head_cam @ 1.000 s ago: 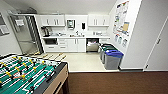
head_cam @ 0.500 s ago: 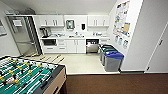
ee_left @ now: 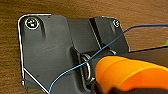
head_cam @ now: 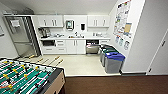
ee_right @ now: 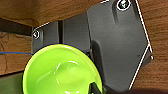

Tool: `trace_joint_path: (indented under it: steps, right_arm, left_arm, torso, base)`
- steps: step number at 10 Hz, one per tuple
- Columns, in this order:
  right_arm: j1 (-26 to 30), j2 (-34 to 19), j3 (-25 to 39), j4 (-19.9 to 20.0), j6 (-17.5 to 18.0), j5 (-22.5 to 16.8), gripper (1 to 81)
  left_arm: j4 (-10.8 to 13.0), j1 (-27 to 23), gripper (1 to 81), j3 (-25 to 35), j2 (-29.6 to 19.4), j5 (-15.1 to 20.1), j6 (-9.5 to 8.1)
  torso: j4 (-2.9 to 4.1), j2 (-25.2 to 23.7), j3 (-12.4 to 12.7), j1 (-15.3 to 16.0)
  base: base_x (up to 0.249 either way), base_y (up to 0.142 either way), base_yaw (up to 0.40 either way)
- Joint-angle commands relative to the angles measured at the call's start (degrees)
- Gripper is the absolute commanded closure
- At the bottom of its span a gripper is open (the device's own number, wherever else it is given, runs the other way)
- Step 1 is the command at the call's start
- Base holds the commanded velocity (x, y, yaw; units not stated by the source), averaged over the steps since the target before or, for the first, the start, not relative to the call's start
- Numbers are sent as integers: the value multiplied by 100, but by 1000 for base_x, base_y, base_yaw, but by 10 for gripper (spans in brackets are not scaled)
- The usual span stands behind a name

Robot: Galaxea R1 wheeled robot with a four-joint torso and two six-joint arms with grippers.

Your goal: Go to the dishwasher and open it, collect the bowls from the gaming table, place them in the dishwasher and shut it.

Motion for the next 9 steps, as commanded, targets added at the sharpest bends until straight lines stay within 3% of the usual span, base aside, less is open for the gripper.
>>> trace_joint_path:
  steps: [1, 3, 9]
  right_arm:
    - [289, -50, 37, -21, -2, -233, 811]
    - [288, -59, 29, -3, -2, -233, 811]
    - [288, -50, 28, -21, -2, -233, 811]
  left_arm:
    - [46, -179, 811, 16, -65, 104, -5]
    - [46, -178, 811, 7, -83, -20, -31]
    - [46, -161, 811, 7, -91, -29, -22]
  torso:
    - [0, 0, 0, 0]
    - [0, 0, 0, 0]
    - [0, 2, -2, 2]
  base:
    - [160, 0, 0]
    - [165, 0, 0]
    - [165, -68, 0]
